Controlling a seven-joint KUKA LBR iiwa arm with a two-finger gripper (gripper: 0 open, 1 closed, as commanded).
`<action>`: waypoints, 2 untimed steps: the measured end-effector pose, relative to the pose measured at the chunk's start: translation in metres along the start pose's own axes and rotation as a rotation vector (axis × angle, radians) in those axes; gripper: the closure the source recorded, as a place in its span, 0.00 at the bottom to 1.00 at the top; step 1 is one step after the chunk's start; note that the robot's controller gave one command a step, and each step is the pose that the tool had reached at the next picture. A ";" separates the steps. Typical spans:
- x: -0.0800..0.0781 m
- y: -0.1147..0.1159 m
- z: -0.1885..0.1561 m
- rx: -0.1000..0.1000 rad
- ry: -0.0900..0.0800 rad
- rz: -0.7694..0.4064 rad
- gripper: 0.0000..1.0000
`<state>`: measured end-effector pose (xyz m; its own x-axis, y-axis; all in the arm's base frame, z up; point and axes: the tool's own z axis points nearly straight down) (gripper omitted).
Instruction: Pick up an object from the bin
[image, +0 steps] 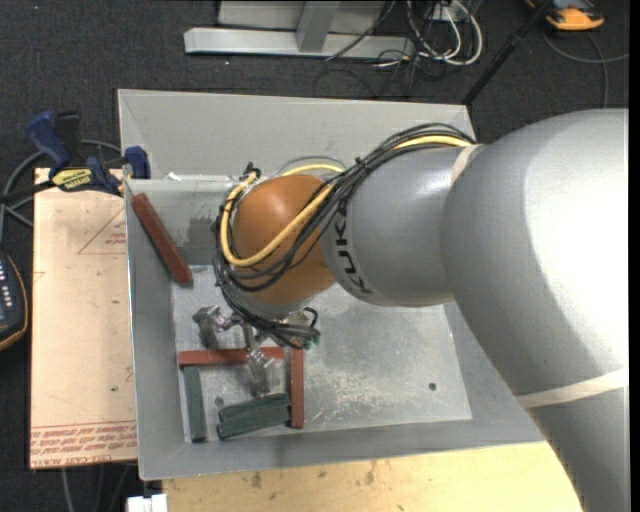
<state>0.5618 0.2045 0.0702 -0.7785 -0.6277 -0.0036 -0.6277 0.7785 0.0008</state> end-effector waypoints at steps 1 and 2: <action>0.000 0.000 -0.001 0.000 -0.001 0.000 1.00; 0.000 -0.001 -0.147 0.004 -0.008 0.026 1.00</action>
Offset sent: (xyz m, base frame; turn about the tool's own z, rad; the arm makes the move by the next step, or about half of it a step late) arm 0.0000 0.0000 0.0000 0.0000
